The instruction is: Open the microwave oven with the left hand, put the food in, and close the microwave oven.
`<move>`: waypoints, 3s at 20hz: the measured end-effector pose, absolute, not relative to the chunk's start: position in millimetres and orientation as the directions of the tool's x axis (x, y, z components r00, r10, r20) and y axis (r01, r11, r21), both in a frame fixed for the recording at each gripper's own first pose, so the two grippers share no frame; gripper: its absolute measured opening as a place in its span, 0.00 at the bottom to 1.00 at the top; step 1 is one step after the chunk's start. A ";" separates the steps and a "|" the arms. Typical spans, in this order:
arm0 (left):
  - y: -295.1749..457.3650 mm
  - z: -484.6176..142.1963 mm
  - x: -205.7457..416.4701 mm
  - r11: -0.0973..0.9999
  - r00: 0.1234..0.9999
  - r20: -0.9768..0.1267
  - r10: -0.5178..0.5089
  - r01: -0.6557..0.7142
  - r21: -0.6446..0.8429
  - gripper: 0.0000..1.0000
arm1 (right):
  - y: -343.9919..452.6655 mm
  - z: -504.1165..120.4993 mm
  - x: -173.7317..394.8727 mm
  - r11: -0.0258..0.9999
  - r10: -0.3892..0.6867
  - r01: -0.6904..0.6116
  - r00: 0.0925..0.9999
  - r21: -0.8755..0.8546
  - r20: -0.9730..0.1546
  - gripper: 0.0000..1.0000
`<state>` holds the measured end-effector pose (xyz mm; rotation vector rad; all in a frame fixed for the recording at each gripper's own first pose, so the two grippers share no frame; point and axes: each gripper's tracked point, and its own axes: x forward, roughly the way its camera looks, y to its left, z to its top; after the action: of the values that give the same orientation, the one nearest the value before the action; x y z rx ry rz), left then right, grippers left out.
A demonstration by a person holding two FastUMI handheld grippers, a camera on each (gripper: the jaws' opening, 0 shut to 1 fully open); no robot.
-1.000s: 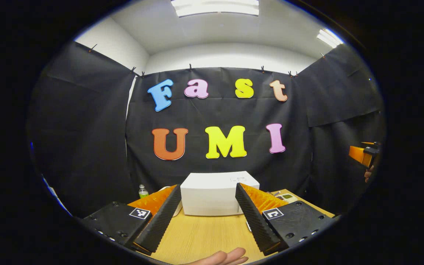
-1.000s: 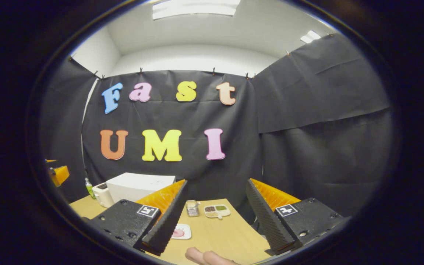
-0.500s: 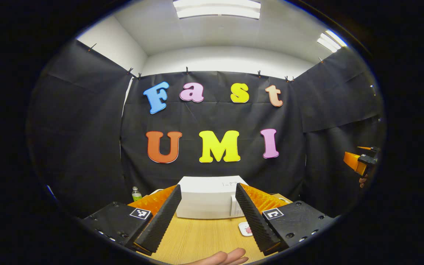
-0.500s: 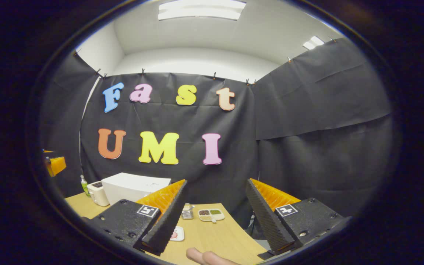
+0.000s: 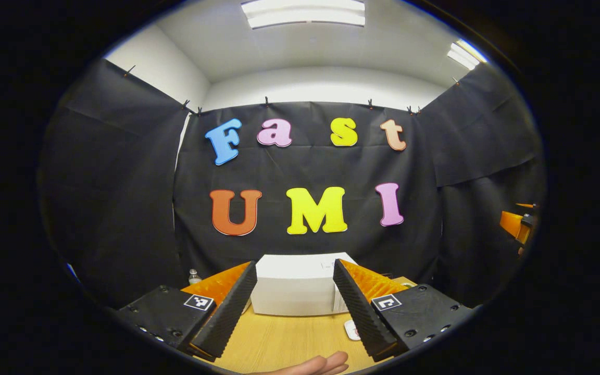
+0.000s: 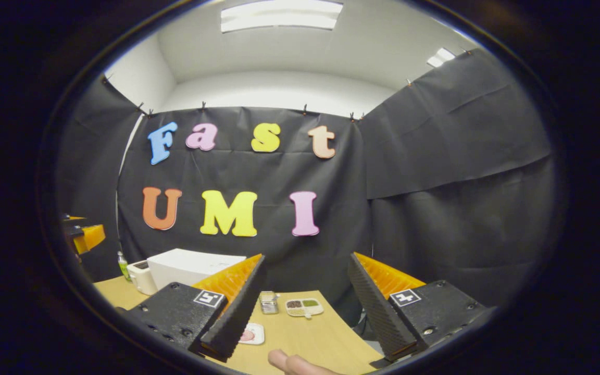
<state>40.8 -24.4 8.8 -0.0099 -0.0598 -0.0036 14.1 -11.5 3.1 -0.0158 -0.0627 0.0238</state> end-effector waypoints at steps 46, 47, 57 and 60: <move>-160.3 -299.2 350.4 0.996 0.967 -0.243 -0.076 0.061 -0.069 0.07 | -53.0 -65.6 53.4 0.998 0.015 -0.013 1.000 -0.062 0.026 0.92; -160.9 -298.5 349.7 0.995 0.967 -0.243 -0.078 0.059 -0.086 0.07 | -52.0 -67.2 53.3 0.998 0.016 -0.015 1.000 -0.059 0.021 0.92; -137.5 -291.6 267.7 0.984 0.966 -0.203 -0.160 0.141 -0.106 0.07 | -43.1 -73.9 47.4 0.999 0.031 -0.030 0.999 -0.042 0.013 1.00; -122.9 -289.3 239.7 0.980 0.966 -0.170 -0.196 0.187 -0.070 0.06 | -35.0 -75.0 40.0 0.998 0.035 -0.035 0.999 -0.051 0.011 0.91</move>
<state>239.7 -122.9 -289.3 -0.0533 0.1774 -0.1937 40.0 -35.0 -75.0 -0.0505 -0.0114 0.0352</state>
